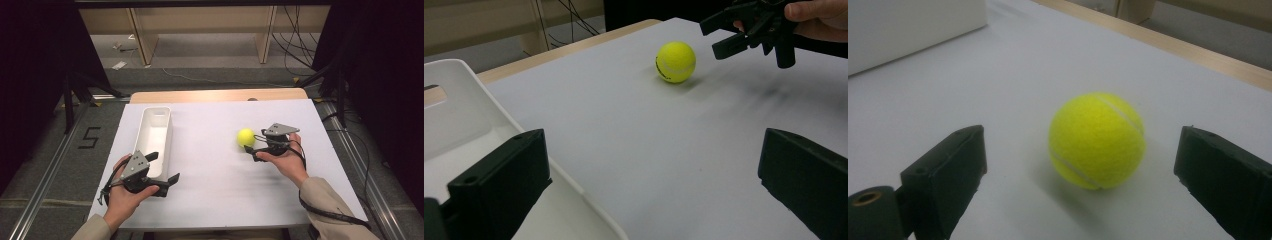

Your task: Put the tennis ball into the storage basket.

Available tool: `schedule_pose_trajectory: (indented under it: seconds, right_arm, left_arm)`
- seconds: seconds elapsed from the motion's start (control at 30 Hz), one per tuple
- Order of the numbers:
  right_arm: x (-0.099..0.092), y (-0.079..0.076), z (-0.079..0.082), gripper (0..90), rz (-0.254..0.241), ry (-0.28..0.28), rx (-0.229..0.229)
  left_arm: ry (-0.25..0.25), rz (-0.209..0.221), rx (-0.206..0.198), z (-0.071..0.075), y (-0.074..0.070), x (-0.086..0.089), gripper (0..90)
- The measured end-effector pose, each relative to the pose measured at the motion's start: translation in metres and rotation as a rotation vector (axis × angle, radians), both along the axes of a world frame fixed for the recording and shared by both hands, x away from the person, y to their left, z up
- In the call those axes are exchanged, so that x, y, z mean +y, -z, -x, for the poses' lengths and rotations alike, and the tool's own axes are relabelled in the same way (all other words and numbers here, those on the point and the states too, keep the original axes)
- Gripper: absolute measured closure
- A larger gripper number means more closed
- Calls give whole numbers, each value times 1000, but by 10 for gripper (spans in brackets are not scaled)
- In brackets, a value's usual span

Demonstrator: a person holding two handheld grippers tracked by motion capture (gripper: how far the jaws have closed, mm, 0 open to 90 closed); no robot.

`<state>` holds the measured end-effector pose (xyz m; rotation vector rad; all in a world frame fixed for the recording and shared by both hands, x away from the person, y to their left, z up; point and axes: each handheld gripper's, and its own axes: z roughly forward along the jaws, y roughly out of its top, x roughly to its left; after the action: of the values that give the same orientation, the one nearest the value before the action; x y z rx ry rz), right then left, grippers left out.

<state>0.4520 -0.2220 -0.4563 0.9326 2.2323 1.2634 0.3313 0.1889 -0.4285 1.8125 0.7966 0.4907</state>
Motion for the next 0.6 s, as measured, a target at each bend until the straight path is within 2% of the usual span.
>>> schedule_pose_trajectory:
  seconds: [0.6]
  right_arm:
    - [3,3,-5,47,6,0,10]
  left_arm:
    - [-1,3,3,0,0,0,0]
